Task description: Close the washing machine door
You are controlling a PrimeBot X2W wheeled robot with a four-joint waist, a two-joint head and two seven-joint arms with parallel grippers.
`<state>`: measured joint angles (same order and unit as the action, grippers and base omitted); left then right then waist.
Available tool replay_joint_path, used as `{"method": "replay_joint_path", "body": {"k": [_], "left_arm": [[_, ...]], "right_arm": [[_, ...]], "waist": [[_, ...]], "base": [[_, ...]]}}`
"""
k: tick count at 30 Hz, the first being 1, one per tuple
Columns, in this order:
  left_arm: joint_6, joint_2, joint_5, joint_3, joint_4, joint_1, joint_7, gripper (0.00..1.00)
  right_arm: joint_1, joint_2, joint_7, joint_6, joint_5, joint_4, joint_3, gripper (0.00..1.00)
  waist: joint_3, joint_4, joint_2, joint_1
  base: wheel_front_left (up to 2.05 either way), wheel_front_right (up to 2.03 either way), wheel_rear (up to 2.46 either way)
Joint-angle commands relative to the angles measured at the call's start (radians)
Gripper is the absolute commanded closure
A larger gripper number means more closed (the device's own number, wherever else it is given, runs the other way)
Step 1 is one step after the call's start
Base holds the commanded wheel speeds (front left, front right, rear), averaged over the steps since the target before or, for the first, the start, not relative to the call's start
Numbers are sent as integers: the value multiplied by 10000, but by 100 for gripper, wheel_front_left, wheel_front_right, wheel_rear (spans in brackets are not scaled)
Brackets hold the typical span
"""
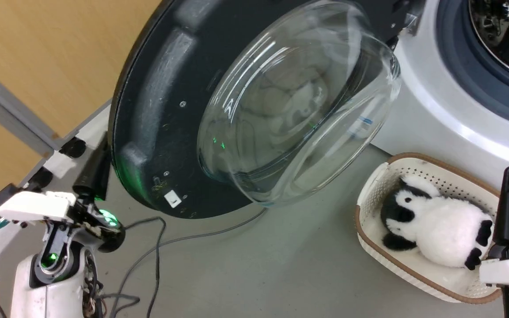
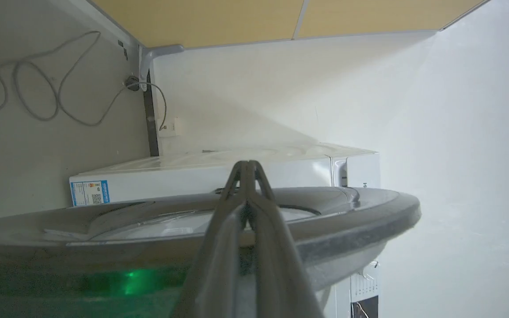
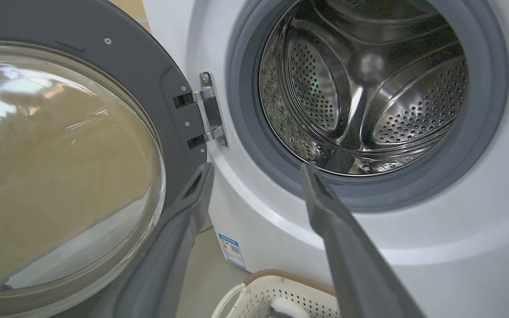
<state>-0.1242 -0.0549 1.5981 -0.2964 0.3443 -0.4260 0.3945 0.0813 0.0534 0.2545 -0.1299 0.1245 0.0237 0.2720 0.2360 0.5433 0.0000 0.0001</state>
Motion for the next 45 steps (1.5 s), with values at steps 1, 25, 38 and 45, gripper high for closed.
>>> {"method": "replay_joint_path", "body": {"k": [1, 25, 38, 45], "left_arm": [[-65, 3, 69, 224, -263, 289, 352, 100], [-65, -72, -864, 4291, -4817, 3374, 3276, 100], [-65, -219, -1288, 6592, -4734, 3053, 2770, 100], [-65, -95, -1051, 7390, -4034, 2331, 2014, 100]], "right_arm": [[179, -32, 72, -8, 37, 67, 54, 0], [66, -32, 72, -8, 473, -134, 170, 0], [158, -32, 72, -8, 574, -137, 95, 0], [242, -32, 72, -8, 665, -162, 108, 0]], "waist": [[-7, 27, 0, -1], [-717, -280, 0, -1], [-745, -2562, 0, -1], [-510, -3862, 0, -1]], "base": [[0, 0, 0], [0, 0, 0], [0, 0, 0], [0, 0, 0]]}}
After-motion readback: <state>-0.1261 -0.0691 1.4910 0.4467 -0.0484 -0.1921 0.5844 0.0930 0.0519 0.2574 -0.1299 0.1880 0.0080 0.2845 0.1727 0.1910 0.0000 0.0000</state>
